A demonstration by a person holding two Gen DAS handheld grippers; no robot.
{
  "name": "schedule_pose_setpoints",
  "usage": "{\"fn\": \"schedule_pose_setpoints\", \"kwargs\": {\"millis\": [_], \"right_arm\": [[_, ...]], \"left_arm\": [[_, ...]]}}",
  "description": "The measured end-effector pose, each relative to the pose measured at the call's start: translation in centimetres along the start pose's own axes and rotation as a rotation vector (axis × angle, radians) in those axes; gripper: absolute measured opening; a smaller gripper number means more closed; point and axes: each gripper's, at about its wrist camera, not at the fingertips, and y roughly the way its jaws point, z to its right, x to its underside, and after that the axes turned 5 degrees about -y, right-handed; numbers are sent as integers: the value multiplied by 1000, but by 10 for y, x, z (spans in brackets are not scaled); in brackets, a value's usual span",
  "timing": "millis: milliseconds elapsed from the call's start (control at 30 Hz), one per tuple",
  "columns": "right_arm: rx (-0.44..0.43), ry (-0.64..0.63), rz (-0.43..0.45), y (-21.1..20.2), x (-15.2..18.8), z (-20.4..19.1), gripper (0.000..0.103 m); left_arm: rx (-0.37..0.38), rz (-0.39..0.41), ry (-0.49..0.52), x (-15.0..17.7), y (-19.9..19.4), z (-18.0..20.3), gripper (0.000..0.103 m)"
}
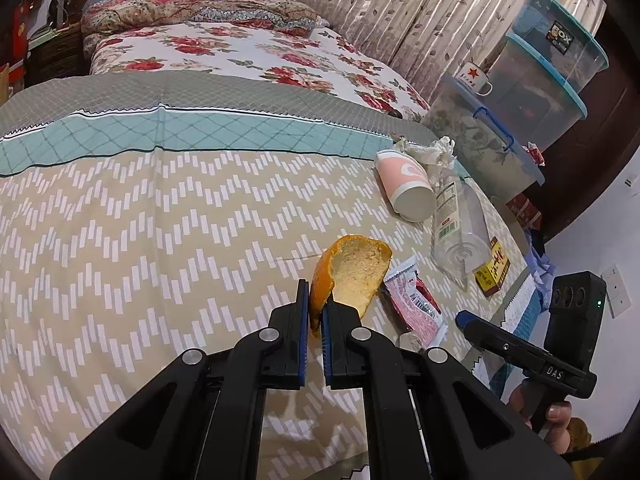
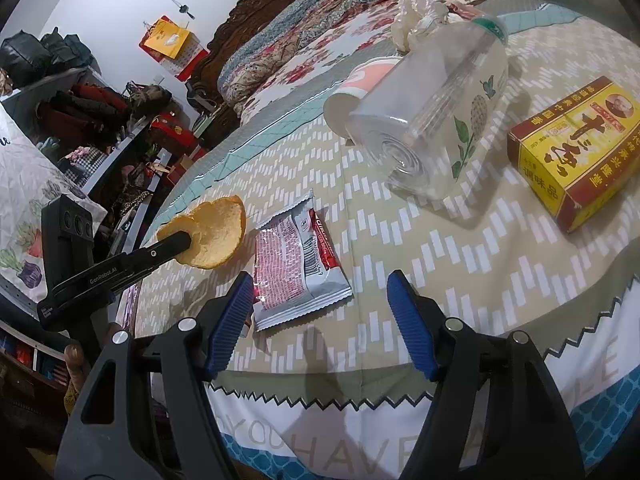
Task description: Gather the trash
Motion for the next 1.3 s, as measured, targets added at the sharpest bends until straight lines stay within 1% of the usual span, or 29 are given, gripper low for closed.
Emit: {"fn": "schedule_pose_setpoints", "kwargs": {"millis": [100,333,433,633,967,1000,1067,1167,1300], "right_arm": [[-6,-10,-6,2,0,-1,66],[-19,-22,-13,10,1,-8,57],[-47,4,-9,11,1,-4,56],[-111,78,-5,12,-1,11,50],[-127,45,-23,22,-1,0,46],[-126,41,-25,22,-1,-1,43],[-118,26,-40,27,-1,-6,28],[-111,8,-56,33,0,-11,15],[-125,3,-37,30,0,-12,10]], "left_arm": [[2,-5,5,1,2,3,5],[9,-23,5,3,7,6,5],[22,-37,8,4,10,9,5],[22,-65,26,11,22,17,5],[17,-86,37,17,30,20,5],[17,-87,37,16,30,20,5],[13,-90,36,17,32,20,5],[13,-95,27,19,33,18,5],[19,-90,14,18,30,13,5]]}}
